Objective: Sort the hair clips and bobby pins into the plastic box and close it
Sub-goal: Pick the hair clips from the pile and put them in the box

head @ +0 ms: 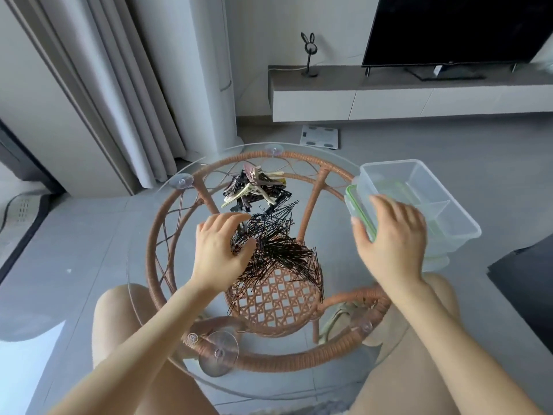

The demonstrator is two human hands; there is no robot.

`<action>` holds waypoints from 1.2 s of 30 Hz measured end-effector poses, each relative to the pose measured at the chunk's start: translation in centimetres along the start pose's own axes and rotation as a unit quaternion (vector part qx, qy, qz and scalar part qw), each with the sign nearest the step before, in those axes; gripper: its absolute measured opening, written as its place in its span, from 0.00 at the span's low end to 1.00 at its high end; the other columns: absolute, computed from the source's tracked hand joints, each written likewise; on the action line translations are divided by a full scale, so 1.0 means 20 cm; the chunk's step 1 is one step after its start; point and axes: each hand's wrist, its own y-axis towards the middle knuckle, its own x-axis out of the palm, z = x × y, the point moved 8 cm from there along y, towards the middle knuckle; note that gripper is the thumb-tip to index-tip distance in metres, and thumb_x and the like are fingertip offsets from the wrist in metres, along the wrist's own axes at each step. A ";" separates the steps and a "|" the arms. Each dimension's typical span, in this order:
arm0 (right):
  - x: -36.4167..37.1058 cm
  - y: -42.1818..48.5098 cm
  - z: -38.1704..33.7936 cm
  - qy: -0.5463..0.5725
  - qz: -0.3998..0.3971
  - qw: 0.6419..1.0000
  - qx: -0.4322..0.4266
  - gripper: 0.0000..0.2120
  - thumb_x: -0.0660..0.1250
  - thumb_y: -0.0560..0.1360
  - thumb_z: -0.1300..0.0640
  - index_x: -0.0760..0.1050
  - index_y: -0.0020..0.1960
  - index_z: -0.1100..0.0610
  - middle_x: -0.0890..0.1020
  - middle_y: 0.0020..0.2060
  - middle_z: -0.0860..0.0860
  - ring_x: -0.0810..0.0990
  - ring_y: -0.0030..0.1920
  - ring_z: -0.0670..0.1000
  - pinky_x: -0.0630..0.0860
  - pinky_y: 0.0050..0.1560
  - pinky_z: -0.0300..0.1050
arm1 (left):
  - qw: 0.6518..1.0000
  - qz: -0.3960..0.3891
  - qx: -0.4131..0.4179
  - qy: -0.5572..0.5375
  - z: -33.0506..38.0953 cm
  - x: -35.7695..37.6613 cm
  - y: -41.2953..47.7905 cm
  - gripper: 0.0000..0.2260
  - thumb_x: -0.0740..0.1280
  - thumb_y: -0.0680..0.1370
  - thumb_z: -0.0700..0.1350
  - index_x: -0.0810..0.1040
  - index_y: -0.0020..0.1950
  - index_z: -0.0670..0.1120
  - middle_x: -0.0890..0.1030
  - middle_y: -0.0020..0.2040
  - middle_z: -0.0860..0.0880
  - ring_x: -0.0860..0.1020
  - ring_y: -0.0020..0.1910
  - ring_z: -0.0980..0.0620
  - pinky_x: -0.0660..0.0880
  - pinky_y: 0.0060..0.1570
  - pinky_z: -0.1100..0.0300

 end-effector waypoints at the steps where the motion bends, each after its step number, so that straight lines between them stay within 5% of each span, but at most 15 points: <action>1: 0.00 0.01 0.09 -0.045 -0.025 0.998 0.036 0.19 0.65 0.71 0.51 0.74 0.56 0.63 0.82 0.48 0.61 0.79 0.47 0.63 0.71 0.50 0.54 | 1.000 0.006 0.000 0.003 0.00 -0.02 0.02 0.25 0.56 0.71 0.58 0.76 0.60 0.46 0.79 0.59 0.49 0.73 0.61 0.49 0.58 0.59 0.59; 5: 0.11 -0.01 0.27 -0.089 -0.157 0.978 0.108 0.13 0.68 0.72 0.57 0.76 0.49 0.66 0.81 0.33 0.66 0.80 0.36 0.66 0.72 0.39 0.53 | 1.000 0.005 0.021 0.019 0.05 -0.01 0.05 0.23 0.56 0.72 0.58 0.77 0.59 0.47 0.79 0.59 0.50 0.73 0.61 0.49 0.59 0.60 0.57; 11: 0.15 -0.02 0.21 -0.045 -0.131 0.988 0.067 0.05 0.70 0.68 0.65 0.77 0.43 0.65 0.79 0.25 0.64 0.78 0.27 0.64 0.71 0.31 0.48 | 0.987 -0.075 0.126 0.064 0.24 0.17 0.02 0.16 0.63 0.73 0.56 0.80 0.56 0.51 0.79 0.58 0.53 0.74 0.61 0.49 0.62 0.64 0.50; 19: 0.17 -0.01 -0.01 -0.050 -0.122 0.991 0.005 0.10 0.76 0.59 0.67 0.75 0.34 0.62 0.74 0.17 0.54 0.72 0.16 0.57 0.57 0.27 0.36 | 0.996 -0.035 0.060 0.052 0.17 0.14 0.08 0.14 0.62 0.74 0.54 0.80 0.55 0.51 0.80 0.56 0.52 0.75 0.58 0.49 0.62 0.61 0.53; 22: 0.22 0.02 -0.07 -0.065 -0.180 0.981 0.016 0.03 0.68 0.70 0.63 0.76 0.43 0.62 0.80 0.27 0.57 0.78 0.27 0.58 0.61 0.29 0.40 | 0.997 -0.019 0.024 0.070 0.08 0.09 0.08 0.14 0.62 0.74 0.54 0.80 0.55 0.50 0.80 0.57 0.50 0.75 0.59 0.47 0.63 0.62 0.52; 24: 0.20 0.03 -0.08 -0.079 -0.175 0.981 0.037 0.10 0.65 0.74 0.57 0.75 0.52 0.62 0.82 0.40 0.59 0.79 0.40 0.59 0.68 0.39 0.47 | 0.996 -0.014 -0.011 0.082 0.01 0.05 0.06 0.16 0.61 0.74 0.55 0.79 0.56 0.50 0.79 0.59 0.48 0.74 0.61 0.45 0.63 0.63 0.50; 27: 0.11 -0.02 -0.27 0.001 -0.101 0.993 -0.054 0.23 0.66 0.72 0.47 0.74 0.58 0.62 0.80 0.51 0.58 0.78 0.49 0.58 0.74 0.50 0.51 | 0.991 -0.046 -0.075 0.103 -0.12 0.02 0.00 0.23 0.58 0.74 0.61 0.74 0.63 0.51 0.75 0.64 0.47 0.70 0.65 0.45 0.63 0.66 0.48; 31: 0.30 -0.20 -0.42 0.061 -0.319 0.940 -0.107 0.40 0.57 0.68 0.30 0.62 0.69 0.57 0.72 0.63 0.54 0.72 0.59 0.54 0.73 0.56 0.47 | 0.964 -0.150 -0.134 0.173 -0.23 0.04 -0.10 0.33 0.59 0.69 0.70 0.63 0.70 0.57 0.71 0.66 0.46 0.67 0.66 0.45 0.67 0.64 0.49; 33: 0.39 -0.22 -0.43 0.044 -0.363 0.925 -0.106 0.44 0.59 0.66 0.29 0.58 0.71 0.57 0.70 0.64 0.54 0.70 0.61 0.54 0.72 0.56 0.47 | 0.955 -0.188 -0.140 0.180 -0.24 0.04 -0.10 0.36 0.60 0.67 0.71 0.60 0.71 0.59 0.71 0.63 0.47 0.68 0.64 0.46 0.70 0.60 0.52; 36: 0.44 -0.20 -0.48 0.068 -0.351 0.928 -0.110 0.34 0.65 0.70 0.39 0.62 0.68 0.57 0.74 0.59 0.55 0.70 0.61 0.57 0.74 0.54 0.48 | 0.953 -0.231 -0.117 0.160 -0.18 0.08 -0.10 0.34 0.66 0.68 0.66 0.60 0.71 0.58 0.73 0.58 0.46 0.72 0.57 0.48 0.72 0.53 0.57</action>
